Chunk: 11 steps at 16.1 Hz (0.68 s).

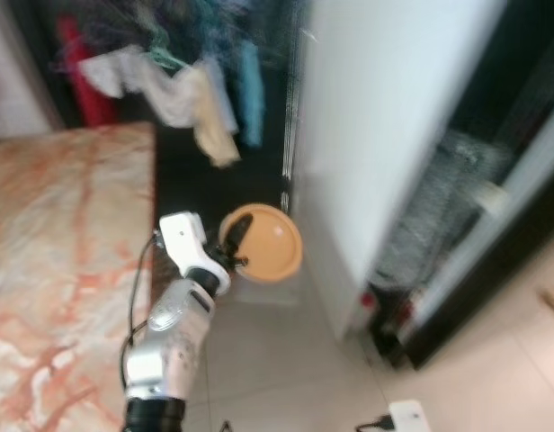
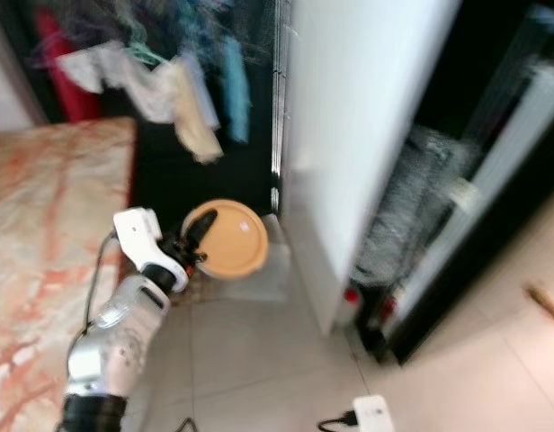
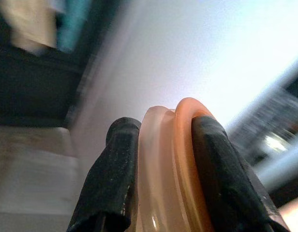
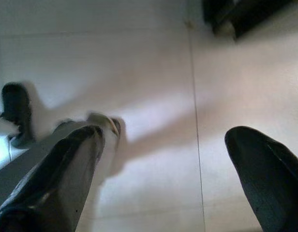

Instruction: Restocking fridge

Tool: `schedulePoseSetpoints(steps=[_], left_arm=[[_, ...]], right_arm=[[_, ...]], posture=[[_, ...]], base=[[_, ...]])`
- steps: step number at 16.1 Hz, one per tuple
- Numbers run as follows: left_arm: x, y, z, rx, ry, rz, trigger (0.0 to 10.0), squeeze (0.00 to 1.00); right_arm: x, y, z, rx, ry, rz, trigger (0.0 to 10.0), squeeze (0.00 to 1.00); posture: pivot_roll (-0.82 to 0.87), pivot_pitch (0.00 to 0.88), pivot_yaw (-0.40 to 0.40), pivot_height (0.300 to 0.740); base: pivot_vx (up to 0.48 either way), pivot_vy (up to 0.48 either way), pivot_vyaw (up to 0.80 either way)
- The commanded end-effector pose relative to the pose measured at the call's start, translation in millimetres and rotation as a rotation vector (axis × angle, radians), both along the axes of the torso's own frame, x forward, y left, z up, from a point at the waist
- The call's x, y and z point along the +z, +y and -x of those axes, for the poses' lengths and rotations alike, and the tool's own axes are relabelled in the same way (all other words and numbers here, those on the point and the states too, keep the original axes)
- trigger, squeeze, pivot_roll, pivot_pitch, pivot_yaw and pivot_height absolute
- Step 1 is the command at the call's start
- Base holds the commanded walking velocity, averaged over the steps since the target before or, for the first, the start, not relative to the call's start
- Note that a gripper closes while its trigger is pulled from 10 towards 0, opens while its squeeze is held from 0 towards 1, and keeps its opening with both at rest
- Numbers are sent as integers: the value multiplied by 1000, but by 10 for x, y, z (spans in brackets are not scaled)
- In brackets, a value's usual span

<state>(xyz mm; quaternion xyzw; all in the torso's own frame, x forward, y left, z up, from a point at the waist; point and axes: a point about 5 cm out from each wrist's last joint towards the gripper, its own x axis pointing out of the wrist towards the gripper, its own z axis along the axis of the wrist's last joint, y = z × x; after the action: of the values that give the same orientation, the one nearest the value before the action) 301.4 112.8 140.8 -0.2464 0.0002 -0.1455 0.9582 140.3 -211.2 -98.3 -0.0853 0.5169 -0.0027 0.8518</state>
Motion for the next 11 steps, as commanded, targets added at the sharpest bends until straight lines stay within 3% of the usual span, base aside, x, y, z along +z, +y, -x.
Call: schedulePoseSetpoints(steps=[1, 2, 5, 8, 11], left_arm=[[49, 28, -32, 10, -16, -35, 10000, 0], [49, 62, -49, 20, -15, -43, 10000, 0], [15, 264, -103, 54, 2, -92, 10000, 0], [-114, 586, -116, 108, 56, -182, 10000, 0], [-131, 647, -110, 129, 58, -184, 10000, 0]], right_arm=[[-14, 39, 17, 4, 11, -10, 10000, 0], [-12, 36, 13, 3, 10, -9, 10000, 0], [-5, 30, -4, -4, 0, -6, 10000, 0], [1, 8, -13, -8, 1, 1, 10000, 0], [10, -27, -19, -8, 1, 9, 10000, 0]], posture=[[-66, 0, -13, 740], [-65, 0, -13, 740], [-69, 0, -12, 740], [-68, 0, -16, 740], [-66, 0, -32, 740]], base=[[0, 0, -788], [0, 0, -788], [0, 0, 0], [0, 0, 0], [0, 0, 0]])
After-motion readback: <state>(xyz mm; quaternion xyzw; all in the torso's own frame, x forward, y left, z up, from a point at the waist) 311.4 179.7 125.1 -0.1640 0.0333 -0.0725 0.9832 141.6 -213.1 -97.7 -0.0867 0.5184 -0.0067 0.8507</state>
